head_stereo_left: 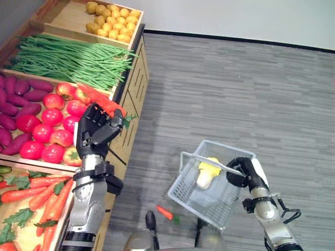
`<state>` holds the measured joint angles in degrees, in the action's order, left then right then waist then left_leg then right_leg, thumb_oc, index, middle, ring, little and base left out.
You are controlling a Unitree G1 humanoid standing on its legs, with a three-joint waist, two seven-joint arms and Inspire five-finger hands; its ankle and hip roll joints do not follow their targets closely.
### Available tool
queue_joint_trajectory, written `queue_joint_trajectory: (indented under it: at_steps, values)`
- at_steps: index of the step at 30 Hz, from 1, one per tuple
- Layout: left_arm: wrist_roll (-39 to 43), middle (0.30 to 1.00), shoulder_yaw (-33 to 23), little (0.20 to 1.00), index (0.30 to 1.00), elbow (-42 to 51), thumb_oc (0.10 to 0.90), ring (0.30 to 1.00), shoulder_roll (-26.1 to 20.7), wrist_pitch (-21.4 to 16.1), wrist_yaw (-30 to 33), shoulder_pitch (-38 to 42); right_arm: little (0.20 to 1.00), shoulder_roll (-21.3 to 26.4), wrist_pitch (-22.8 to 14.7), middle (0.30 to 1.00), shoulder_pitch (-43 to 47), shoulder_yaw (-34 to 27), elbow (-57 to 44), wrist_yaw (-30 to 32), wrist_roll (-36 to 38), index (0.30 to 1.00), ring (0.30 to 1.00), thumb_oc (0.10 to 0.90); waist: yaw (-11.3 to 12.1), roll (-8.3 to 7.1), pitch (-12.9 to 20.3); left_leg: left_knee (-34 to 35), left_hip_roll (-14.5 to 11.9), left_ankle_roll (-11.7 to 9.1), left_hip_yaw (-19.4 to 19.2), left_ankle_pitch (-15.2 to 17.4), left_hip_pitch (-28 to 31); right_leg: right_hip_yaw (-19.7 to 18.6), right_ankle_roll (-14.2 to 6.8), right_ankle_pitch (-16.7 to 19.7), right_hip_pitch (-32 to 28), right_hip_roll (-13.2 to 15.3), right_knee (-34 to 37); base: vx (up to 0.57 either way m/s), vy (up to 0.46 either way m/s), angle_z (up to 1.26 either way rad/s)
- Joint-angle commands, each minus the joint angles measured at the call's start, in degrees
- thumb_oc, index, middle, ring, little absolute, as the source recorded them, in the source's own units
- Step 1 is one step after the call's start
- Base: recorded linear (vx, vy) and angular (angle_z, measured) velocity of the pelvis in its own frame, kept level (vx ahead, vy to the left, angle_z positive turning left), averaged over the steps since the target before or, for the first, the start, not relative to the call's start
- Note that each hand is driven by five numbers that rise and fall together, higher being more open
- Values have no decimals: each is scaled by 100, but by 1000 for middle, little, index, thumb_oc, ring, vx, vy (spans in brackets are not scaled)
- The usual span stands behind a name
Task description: Get the vegetables into the basket
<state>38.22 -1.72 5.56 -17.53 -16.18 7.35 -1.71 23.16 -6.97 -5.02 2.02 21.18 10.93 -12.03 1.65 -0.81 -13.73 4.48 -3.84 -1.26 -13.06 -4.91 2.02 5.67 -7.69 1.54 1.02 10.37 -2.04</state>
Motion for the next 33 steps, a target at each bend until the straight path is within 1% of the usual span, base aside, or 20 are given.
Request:
queue_joint_trajectory:
  at_steps: [1,4,5,7,9,11,13,14,15,16,17,19,20,21,23,24,26,29,31,33]
  values:
    - [-235,300,-99,300,300,531,400,300,-137,-435,-209,180,300,333,-444,300,171,-218,-630,147,82,300,300,400,-39,-250,744,-446,-120,-109,-33,412,-198,49,-188,109,-58,47,197,19,-198,-12]
    - [-191,300,-27,300,300,484,400,300,-59,-391,-266,123,300,440,-456,300,219,-190,-764,82,116,300,300,400,-46,-225,760,-374,-262,-226,-13,277,-119,51,-124,104,-207,-142,434,15,-201,-23]
    - [-191,300,-27,300,300,484,400,300,-58,-391,-266,123,300,440,-456,300,219,-191,-764,82,116,300,300,400,-46,-223,757,-371,-263,-226,-13,276,-115,51,-123,106,-211,-144,436,2,-207,-11]
    - [-159,300,69,300,300,403,400,300,-25,-341,-326,105,300,500,-487,300,352,-155,-775,85,300,300,300,400,-57,-174,757,-299,-408,-317,44,164,-51,1,-18,62,-272,-330,502,8,-235,-14]
    - [-179,300,107,300,300,350,400,300,-23,-335,-357,113,300,537,-506,300,414,-122,-760,93,363,300,300,400,-61,-141,742,-311,-444,-343,77,159,-30,-24,15,53,-286,-381,509,3,-150,-22]
    - [-268,300,247,300,300,171,400,300,-51,-311,-438,126,300,647,-531,300,669,-37,-673,116,498,300,300,400,-9,-89,721,-371,-389,-372,415,159,-65,-130,64,75,-284,-464,593,-15,-141,-20]
    - [-463,300,429,300,300,25,400,300,-138,-297,-472,194,300,741,-529,300,927,12,-468,199,605,300,300,400,44,-52,715,-312,-196,-379,927,176,-154,-173,73,110,-257,-492,653,-19,-64,-25]
    - [-469,300,429,300,300,17,400,300,-136,-301,-469,205,300,743,-537,300,943,16,-451,203,608,300,300,400,29,-52,712,-313,-190,-377,942,175,-161,-158,71,105,-258,-487,653,-18,-46,-23]
    - [-786,300,579,300,300,-32,400,300,-318,-282,-543,253,300,877,-501,300,1150,91,-238,229,561,300,300,400,45,-14,756,-218,-99,-365,1145,188,-193,-212,71,132,-228,-510,679,-6,-22,-8]
    - [-794,300,578,300,300,-43,400,300,-314,-288,-538,266,300,879,-513,300,1175,101,-210,236,564,300,300,400,32,-13,757,-209,-96,-363,1156,184,-197,-201,69,127,-225,-507,678,0,0,0]
    - [-1004,300,785,300,300,-155,400,300,-525,-251,-608,398,300,1004,-477,300,1302,113,-111,309,469,300,300,400,-13,25,811,-142,-120,-362,1057,138,-183,-170,61,148,-225,-508,693,41,13,7]
    - [-1198,300,1051,300,300,-264,400,300,-740,-247,-762,538,300,1104,-450,300,1497,152,-12,425,352,300,300,400,-42,86,905,-37,-184,-355,876,131,-37,-172,34,113,-273,-510,704,105,52,21]
    - [-1263,300,1193,300,300,-313,400,300,-849,-251,-801,623,300,1088,-472,300,1744,220,93,524,373,300,300,400,-42,100,944,2,-192,-344,797,165,62,-236,17,116,-295,-506,704,93,54,10]
    - [-1263,300,1192,300,300,-313,400,300,-849,-251,-801,624,300,1088,-472,300,1745,220,94,524,373,300,300,400,-40,100,941,2,-192,-344,795,165,65,-239,17,117,-297,-506,704,60,64,-14]
    - [-1435,300,1424,300,300,-416,400,300,-1097,-252,-875,802,300,995,-528,300,2094,337,229,617,589,300,300,400,-46,117,984,51,-182,-336,696,207,149,-304,-24,158,-292,-485,704,33,55,-21]
    - [-1437,300,1424,300,300,-423,400,300,-1099,-256,-874,810,300,993,-532,300,2104,339,239,619,591,300,300,400,-40,113,977,51,-181,-335,689,208,154,-311,-25,159,-293,-485,704,29,53,-22]
    - [-1759,300,1761,300,300,-475,400,300,-1484,-262,-999,1098,300,982,-550,300,2423,454,343,659,758,300,300,400,-59,131,1013,52,-176,-337,625,252,184,-368,-65,185,-268,-465,704,30,59,-27]
    - [-2007,300,2093,300,300,-523,400,300,-1813,-298,-1052,1430,300,940,-611,300,2685,538,290,699,937,300,300,400,-71,140,1027,52,-165,-337,600,280,202,-385,-101,202,-269,-438,704,11,42,-11]
    - [-2110,300,2214,300,300,-541,400,300,-1889,-314,-1050,1534,300,919,-623,300,2775,555,299,717,986,300,300,400,-75,140,1026,52,-159,-335,593,293,210,-385,-111,201,-270,-427,704,4,32,-3]
    - [-2541,300,2551,300,300,-651,400,300,-2122,-324,-968,1903,300,777,-670,300,2983,677,292,767,1150,300,300,400,-94,156,1034,52,-141,-330,563,318,234,-390,-143,218,-274,-402,704,12,41,0]
